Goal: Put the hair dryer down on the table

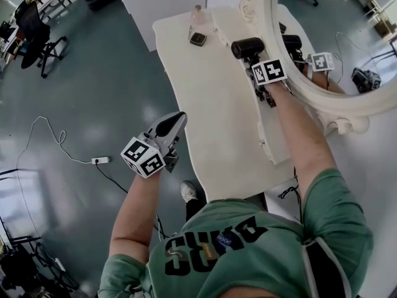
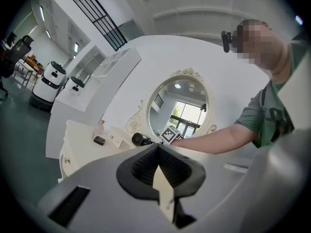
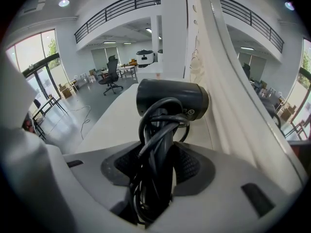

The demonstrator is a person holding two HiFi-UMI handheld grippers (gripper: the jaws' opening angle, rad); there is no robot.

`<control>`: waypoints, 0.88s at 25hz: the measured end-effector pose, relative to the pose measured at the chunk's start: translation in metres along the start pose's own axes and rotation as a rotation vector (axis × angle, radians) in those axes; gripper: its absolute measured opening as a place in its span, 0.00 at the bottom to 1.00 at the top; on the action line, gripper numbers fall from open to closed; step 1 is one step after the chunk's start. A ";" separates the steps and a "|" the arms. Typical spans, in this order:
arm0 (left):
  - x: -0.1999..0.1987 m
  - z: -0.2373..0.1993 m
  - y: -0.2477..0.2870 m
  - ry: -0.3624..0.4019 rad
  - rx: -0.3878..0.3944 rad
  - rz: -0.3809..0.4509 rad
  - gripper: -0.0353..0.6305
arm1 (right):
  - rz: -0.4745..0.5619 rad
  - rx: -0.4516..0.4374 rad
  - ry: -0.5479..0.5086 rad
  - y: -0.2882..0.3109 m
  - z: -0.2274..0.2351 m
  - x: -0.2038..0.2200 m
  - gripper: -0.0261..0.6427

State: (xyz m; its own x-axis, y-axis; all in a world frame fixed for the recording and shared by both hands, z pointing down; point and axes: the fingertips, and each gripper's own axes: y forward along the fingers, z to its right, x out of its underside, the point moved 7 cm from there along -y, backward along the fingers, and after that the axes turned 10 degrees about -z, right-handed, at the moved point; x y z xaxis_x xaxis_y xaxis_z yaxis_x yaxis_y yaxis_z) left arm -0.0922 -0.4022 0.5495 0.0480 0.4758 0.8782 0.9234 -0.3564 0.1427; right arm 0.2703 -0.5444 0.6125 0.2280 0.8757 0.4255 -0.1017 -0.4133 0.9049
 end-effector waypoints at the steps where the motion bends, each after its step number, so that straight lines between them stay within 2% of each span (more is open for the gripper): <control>1: 0.001 0.000 0.000 -0.002 0.000 -0.001 0.05 | -0.003 0.000 0.003 0.001 0.001 0.001 0.31; 13: 0.008 0.004 0.002 -0.011 0.010 -0.011 0.05 | -0.032 0.002 0.005 0.006 0.005 0.002 0.31; 22: 0.012 0.010 -0.002 -0.017 0.007 -0.011 0.05 | -0.040 0.052 0.003 0.006 0.004 0.001 0.36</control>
State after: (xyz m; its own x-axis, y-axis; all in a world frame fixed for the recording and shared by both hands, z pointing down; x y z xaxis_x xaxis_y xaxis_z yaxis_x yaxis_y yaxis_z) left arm -0.0894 -0.3877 0.5551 0.0446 0.4933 0.8687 0.9265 -0.3456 0.1487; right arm 0.2736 -0.5471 0.6178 0.2277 0.8924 0.3895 -0.0422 -0.3906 0.9196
